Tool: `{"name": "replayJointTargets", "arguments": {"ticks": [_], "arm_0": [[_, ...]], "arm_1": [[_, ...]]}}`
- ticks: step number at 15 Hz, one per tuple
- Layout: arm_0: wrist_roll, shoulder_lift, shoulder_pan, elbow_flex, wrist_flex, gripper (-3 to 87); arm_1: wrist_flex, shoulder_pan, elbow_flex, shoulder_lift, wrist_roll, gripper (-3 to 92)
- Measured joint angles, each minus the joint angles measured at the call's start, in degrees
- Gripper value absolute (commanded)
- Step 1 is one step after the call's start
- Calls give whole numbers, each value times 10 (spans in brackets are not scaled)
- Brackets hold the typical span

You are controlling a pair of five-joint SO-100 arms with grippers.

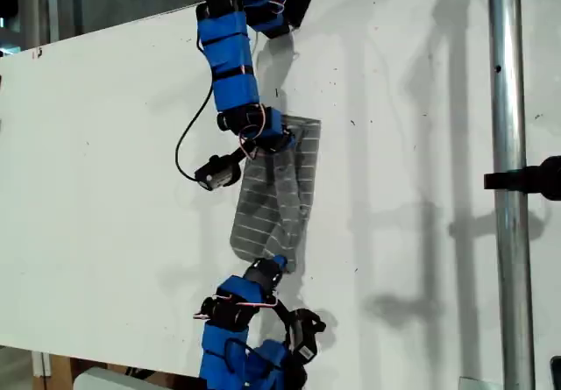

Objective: Grasp corners of a towel and fold twice.

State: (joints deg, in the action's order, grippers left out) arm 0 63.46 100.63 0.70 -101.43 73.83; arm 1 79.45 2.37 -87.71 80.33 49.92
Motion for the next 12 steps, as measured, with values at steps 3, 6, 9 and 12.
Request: {"name": "replayJointTargets", "arguments": {"ticks": [3, 6, 9, 12], "arm_0": [[-160, -46, 168, 33, -22, -24], [-273, -68, 275, 146, 4, -24], [-266, -33, 274, 150, 16, -24], [-234, -42, 264, 60, -19, -23]], "arm_1": [[-28, -145, -18, 7, -85, -3], [-24, -231, -18, 79, -162, -3], [35, -233, -20, 214, -173, -3], [38, -194, -94, 237, -147, -3]]}}
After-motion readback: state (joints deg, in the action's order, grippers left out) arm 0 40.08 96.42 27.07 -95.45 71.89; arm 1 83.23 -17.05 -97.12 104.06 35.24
